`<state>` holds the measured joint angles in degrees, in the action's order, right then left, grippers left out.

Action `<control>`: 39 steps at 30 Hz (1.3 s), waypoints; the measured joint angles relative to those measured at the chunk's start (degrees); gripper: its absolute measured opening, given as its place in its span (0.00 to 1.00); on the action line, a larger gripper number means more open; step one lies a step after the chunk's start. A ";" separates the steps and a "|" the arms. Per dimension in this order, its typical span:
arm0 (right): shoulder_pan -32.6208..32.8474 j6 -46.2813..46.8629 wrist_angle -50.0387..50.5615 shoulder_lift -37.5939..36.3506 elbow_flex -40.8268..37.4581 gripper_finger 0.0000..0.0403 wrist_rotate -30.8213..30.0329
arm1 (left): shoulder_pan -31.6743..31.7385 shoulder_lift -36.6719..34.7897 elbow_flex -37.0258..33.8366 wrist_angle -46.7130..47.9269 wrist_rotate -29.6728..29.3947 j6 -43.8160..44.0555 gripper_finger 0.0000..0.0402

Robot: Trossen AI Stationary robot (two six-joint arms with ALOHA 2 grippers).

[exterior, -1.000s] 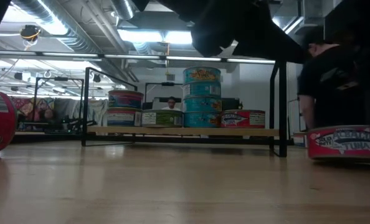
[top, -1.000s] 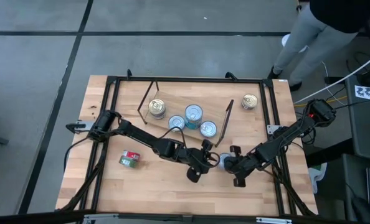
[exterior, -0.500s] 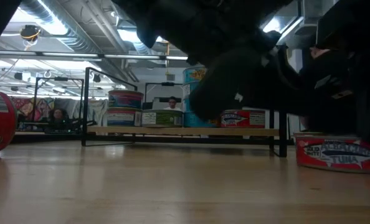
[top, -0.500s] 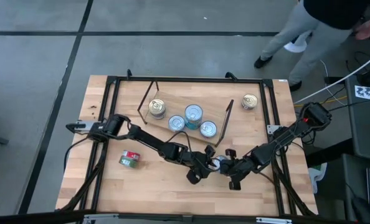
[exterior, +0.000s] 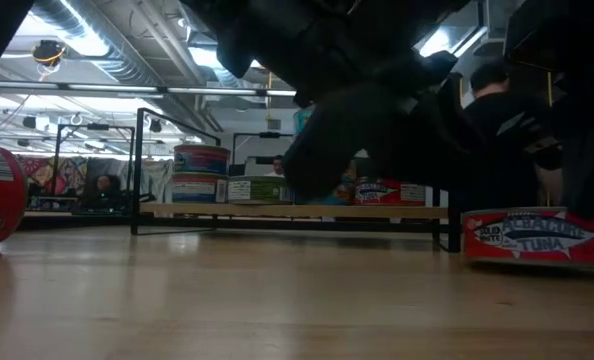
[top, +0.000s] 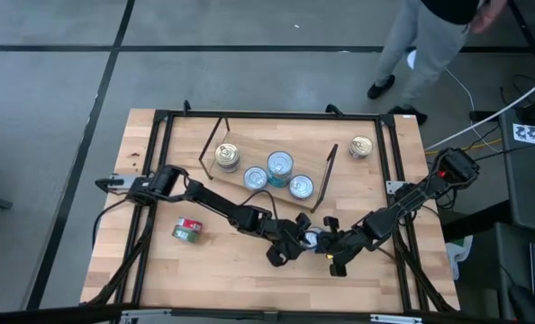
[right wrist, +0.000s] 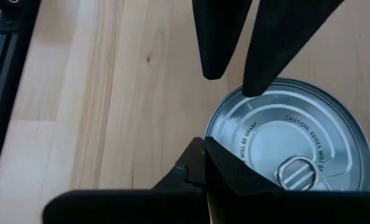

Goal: Stack canned seafood by type on shelf
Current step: Stack the red tuna can on top of the red tuna can on the shelf

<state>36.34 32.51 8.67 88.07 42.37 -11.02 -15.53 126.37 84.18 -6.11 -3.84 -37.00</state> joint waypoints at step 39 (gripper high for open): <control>-0.02 -1.27 -1.35 -0.04 0.00 0.00 -0.56 | 2.18 -0.08 0.00 4.22 2.72 -3.42 0.11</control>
<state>36.32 31.24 7.31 88.03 42.37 -11.57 -13.35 126.29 84.18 -1.89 -1.13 -40.42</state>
